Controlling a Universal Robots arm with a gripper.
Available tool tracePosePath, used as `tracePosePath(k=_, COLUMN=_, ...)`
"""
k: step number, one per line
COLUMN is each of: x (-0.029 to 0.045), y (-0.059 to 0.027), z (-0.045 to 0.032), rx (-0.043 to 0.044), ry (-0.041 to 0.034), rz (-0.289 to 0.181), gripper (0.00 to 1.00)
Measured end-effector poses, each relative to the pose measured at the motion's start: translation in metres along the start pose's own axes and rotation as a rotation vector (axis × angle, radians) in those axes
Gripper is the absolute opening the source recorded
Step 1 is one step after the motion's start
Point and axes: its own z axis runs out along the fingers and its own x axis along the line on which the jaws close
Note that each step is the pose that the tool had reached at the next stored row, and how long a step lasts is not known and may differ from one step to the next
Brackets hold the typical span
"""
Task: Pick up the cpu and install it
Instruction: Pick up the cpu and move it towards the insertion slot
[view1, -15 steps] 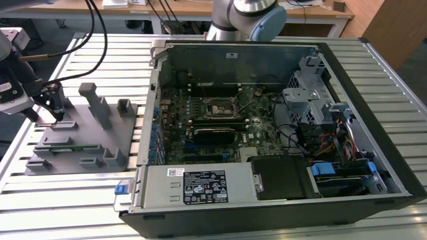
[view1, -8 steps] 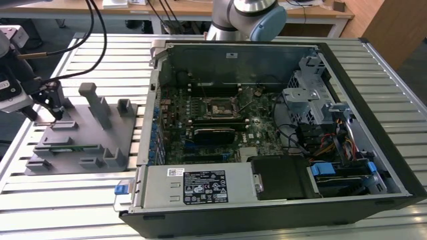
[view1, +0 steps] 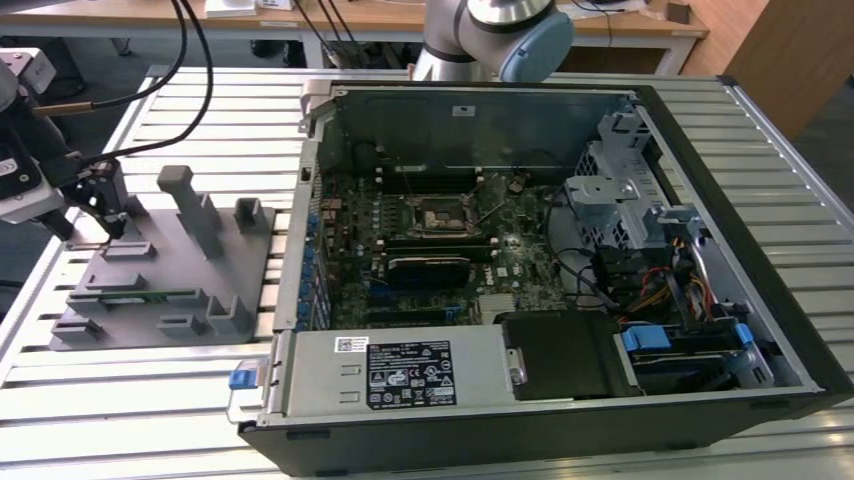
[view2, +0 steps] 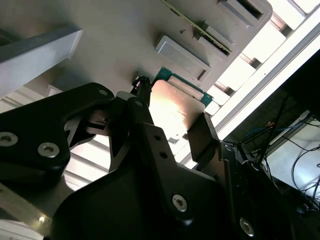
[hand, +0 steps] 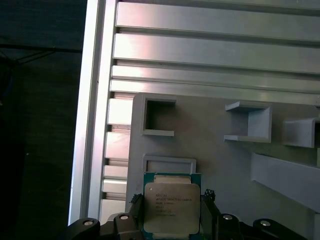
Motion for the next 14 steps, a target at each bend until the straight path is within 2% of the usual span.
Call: tracePosePath(k=14, x=0.0, y=0.0003, z=-0.0064, rx=-0.0005, ry=0.0, rz=0.0, gripper=0.54)
